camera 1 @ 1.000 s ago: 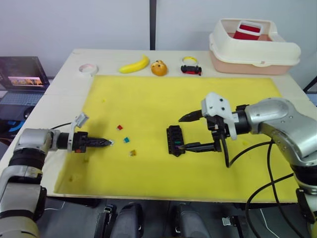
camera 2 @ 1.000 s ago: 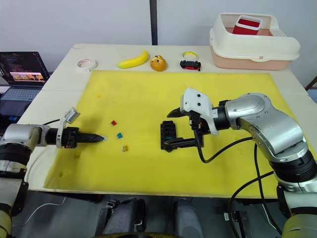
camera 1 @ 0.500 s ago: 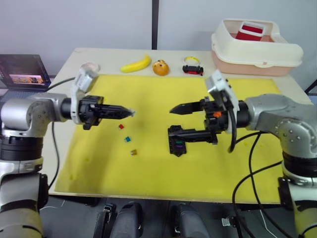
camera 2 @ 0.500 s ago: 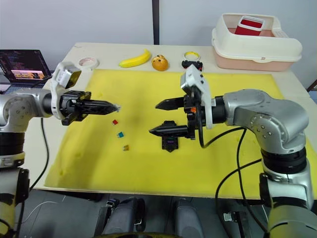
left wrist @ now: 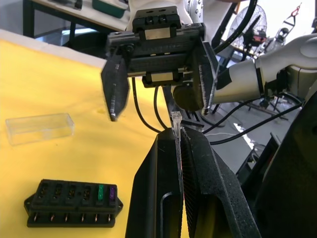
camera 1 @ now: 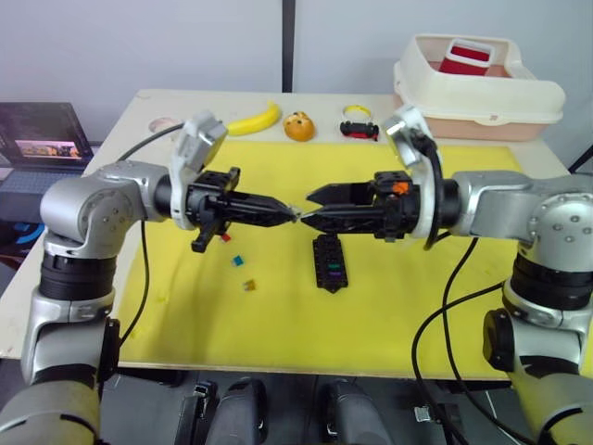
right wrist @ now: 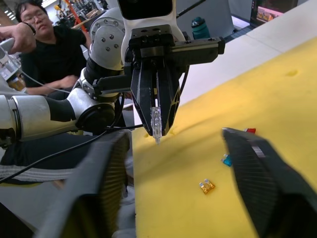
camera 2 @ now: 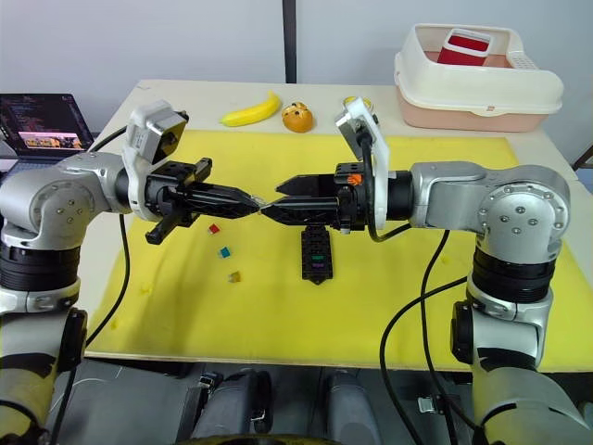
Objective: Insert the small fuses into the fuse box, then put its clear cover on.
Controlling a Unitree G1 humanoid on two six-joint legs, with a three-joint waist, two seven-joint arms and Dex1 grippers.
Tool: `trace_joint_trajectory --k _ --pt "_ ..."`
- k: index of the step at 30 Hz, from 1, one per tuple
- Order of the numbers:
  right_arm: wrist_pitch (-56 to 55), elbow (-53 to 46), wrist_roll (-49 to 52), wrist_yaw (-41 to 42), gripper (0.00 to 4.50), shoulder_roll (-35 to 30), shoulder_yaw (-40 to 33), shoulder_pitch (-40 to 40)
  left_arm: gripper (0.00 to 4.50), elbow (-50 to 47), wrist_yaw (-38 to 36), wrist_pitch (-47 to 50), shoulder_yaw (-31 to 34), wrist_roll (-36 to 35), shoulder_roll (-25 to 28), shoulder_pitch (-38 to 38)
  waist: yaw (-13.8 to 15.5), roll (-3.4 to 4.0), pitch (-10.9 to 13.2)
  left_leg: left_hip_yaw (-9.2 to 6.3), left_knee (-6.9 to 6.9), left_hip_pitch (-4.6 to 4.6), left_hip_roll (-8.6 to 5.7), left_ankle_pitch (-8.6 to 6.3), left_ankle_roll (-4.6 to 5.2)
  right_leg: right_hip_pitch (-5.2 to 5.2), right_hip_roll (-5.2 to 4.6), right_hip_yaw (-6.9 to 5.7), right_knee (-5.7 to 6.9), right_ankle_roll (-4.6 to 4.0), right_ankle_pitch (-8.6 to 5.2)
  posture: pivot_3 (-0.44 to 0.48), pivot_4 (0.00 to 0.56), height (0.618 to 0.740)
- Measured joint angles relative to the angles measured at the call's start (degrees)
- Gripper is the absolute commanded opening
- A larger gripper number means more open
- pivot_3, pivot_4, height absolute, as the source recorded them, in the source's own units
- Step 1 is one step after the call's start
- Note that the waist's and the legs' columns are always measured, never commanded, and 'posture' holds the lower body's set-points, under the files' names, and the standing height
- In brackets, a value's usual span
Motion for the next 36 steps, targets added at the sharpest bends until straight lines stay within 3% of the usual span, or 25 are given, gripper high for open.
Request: trace_joint_trajectory --k 11,14,28,31,36 --pt "-1.2 0.1 6.1 -4.6 3.26 -1.0 1.7 0.0 0.00 0.4 0.7 -1.6 -0.7 0.0 0.0 0.0 0.0 0.00 0.0 0.00 0.00 0.00 0.00 0.00 0.00 0.00 0.01 0.01 -0.01 0.00 0.00 0.000 0.150 0.740" --pt "-1.9 0.1 6.8 -5.2 2.24 -1.4 2.0 0.0 0.00 0.4 0.9 -1.7 -1.0 0.0 0.0 0.0 0.0 0.00 0.0 0.00 0.00 0.00 0.00 0.00 0.00 0.00 0.01 0.01 -0.01 0.00 0.00 0.000 0.150 0.740" --pt "-4.4 0.2 8.9 -6.4 2.24 -2.8 4.2 0.0 0.00 0.3 1.9 -1.8 -1.1 0.0 0.2 0.1 0.0 0.00 0.0 0.00 -0.01 0.00 0.01 0.00 0.00 0.00 0.02 0.01 -0.02 0.01 0.00 0.000 0.150 0.740" --pt "-4.8 0.2 9.0 -6.5 1.53 -2.9 4.4 0.0 0.00 0.3 1.9 -1.8 -1.1 0.0 0.2 0.1 0.0 0.00 0.0 0.00 -0.01 0.00 0.01 0.00 0.00 0.00 0.02 0.01 -0.02 0.01 0.00 0.000 0.150 0.740" --pt "-5.3 0.2 9.0 -6.7 1.53 -3.7 5.2 0.0 0.00 0.2 2.0 -1.8 -1.6 0.0 0.2 0.1 0.0 0.00 0.0 0.00 -0.01 0.00 0.01 0.00 0.00 0.00 0.01 0.01 -0.02 0.01 0.00 0.000 0.150 0.740"
